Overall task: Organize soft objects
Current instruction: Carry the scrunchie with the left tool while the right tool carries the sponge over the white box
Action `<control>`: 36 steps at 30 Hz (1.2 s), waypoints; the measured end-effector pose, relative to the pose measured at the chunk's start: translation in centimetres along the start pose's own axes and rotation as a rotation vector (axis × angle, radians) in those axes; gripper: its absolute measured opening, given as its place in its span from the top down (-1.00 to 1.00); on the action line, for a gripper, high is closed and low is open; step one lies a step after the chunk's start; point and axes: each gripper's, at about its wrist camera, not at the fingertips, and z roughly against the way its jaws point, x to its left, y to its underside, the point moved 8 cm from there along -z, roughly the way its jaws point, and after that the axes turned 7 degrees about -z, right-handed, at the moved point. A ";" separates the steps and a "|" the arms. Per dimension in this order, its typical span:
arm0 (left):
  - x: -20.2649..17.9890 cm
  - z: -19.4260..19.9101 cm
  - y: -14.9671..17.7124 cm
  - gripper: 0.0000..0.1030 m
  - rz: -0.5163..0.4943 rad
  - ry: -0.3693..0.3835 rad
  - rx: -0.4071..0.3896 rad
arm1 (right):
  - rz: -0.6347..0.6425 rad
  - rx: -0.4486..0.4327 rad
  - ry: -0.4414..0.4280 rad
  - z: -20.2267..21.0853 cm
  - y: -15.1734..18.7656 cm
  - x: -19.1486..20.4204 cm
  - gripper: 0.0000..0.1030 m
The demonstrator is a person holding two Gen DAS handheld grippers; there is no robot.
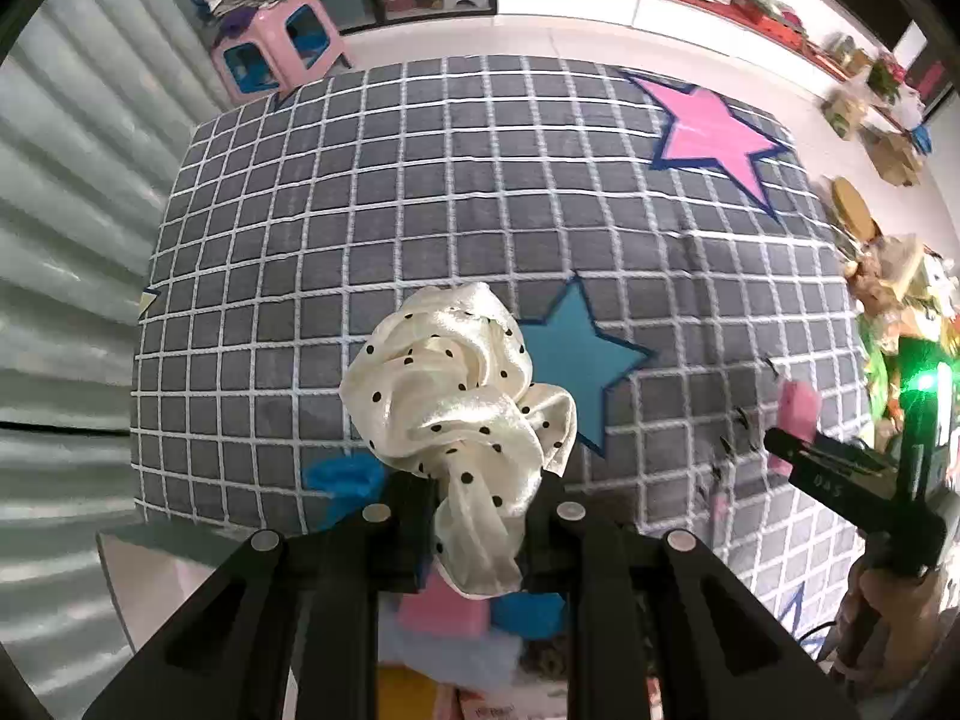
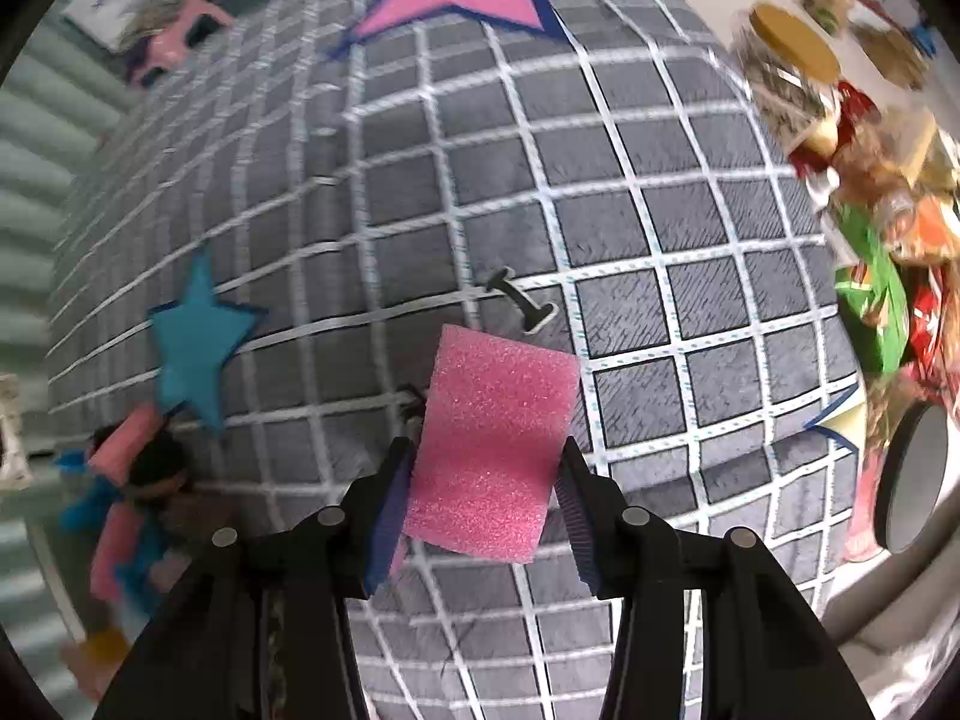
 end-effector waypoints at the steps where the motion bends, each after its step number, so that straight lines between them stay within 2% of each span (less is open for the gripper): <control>1: -0.3 -0.1 0.3 0.57 -0.009 0.005 -0.002 | 0.013 -0.003 -0.011 0.7 0.3 0.5 0.06; 3: -0.8 0.0 1.0 0.57 -0.032 0.012 -0.002 | 0.029 -0.010 -0.029 2.0 1.2 3.4 0.06; 6: -2.1 -0.2 2.1 0.57 -0.049 0.025 0.004 | 0.046 -0.013 -0.057 3.9 3.5 5.6 0.06; 10: -3.6 0.8 3.9 0.57 -0.044 0.042 0.006 | 0.058 -0.004 -0.090 8.1 6.3 4.3 0.06; 17: -4.9 2.5 8.7 0.57 -0.073 0.051 0.010 | 0.076 0.021 -0.086 10.1 13.3 5.7 0.06; 20: -5.3 2.9 10.7 0.57 -0.108 0.061 0.009 | 0.086 0.034 -0.072 9.8 14.4 5.1 0.06; 22: -5.6 3.1 12.3 0.57 -0.144 0.070 0.008 | 0.095 0.041 -0.047 8.3 12.6 4.1 0.06; 23: -5.7 3.2 12.8 0.57 -0.158 0.078 0.009 | 0.095 0.045 -0.044 8.4 13.5 4.5 0.06; 24: -5.7 3.3 13.7 0.57 -0.174 0.091 0.011 | 0.091 0.050 -0.040 10.3 14.8 2.1 0.06; 27: -5.6 3.7 16.1 0.57 -0.218 0.107 0.011 | 0.093 0.062 -0.037 15.8 20.1 -1.6 0.06; 32: -4.6 4.8 19.4 0.57 -0.254 0.134 -0.006 | 0.117 0.077 -0.022 17.1 25.0 0.5 0.06; 36: -2.8 5.8 21.6 0.57 -0.245 0.142 -0.024 | 0.142 0.078 -0.024 16.8 27.5 2.8 0.06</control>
